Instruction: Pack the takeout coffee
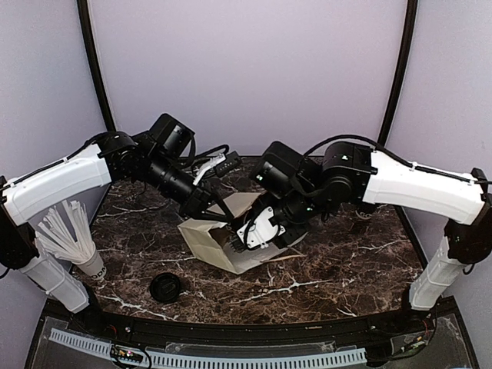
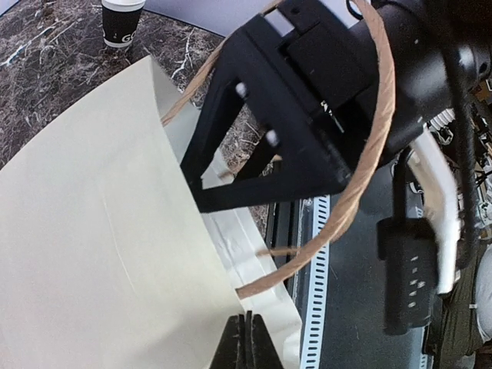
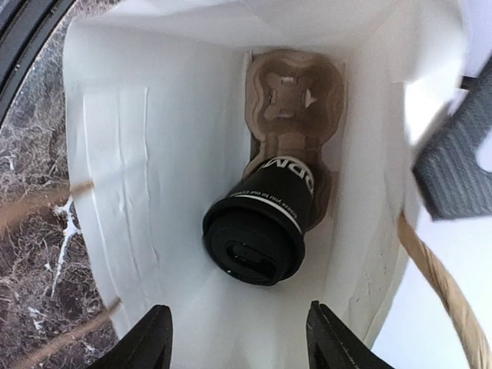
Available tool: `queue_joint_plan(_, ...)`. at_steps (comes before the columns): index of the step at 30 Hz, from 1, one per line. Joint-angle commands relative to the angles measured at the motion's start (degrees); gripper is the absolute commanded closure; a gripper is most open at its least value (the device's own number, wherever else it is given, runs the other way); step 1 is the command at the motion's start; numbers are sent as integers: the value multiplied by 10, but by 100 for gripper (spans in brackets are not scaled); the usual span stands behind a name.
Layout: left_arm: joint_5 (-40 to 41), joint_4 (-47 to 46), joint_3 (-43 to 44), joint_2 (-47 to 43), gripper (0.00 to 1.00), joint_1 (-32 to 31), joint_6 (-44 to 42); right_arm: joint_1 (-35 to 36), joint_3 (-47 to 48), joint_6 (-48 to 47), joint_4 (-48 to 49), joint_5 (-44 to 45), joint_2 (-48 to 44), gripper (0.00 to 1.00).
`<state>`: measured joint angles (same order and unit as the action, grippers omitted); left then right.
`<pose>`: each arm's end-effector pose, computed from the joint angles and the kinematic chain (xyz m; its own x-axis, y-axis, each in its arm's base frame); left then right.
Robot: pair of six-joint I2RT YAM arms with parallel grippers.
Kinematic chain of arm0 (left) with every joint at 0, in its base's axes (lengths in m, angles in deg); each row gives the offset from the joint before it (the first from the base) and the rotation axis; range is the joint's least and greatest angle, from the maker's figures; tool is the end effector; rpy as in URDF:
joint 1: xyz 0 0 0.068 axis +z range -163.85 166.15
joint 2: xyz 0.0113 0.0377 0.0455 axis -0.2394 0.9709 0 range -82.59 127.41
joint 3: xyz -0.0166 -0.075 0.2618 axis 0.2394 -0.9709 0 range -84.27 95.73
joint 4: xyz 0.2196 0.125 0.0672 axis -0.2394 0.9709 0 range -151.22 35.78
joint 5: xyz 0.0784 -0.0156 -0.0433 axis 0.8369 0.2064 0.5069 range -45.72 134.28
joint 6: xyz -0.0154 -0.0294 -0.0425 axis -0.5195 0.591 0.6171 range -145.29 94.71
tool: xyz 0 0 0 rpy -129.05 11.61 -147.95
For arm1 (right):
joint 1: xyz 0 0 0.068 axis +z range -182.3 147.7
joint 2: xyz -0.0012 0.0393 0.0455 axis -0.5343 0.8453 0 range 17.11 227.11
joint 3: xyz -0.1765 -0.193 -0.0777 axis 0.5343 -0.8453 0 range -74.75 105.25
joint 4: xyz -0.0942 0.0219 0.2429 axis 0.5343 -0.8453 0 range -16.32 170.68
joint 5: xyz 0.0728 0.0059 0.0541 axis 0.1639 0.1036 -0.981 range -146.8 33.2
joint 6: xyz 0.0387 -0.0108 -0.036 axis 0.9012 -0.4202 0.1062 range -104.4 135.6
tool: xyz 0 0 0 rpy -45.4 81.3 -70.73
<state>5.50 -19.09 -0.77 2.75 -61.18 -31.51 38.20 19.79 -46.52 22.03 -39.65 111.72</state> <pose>0.1995 -0.2494 0.3581 -0.3727 0.5287 -0.7626 0.9245 0.1405 -0.3544 0.1242 0.3191 0.3441 0.6177 -0.7862 -0.0201 -0.6494 -0.4956 -0.5768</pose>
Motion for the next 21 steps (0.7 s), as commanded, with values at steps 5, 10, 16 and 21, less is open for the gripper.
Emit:
queue_joint_plan(5,-31,2,-11,-21,100,7,-54,4,-12,74,-77,-128,-106,37)
queue_joint_plan(10,-38,-15,-14,-24,100,7,-35,3,-92,65,-97,-168,-142,36)
queue_joint_plan(16,-54,-63,-5,-7,100,7,4,4,-91,65,-107,-202,-144,35)
queue_joint_plan(21,-67,-106,-20,-16,100,5,35,4,-84,65,-118,-210,-141,35)
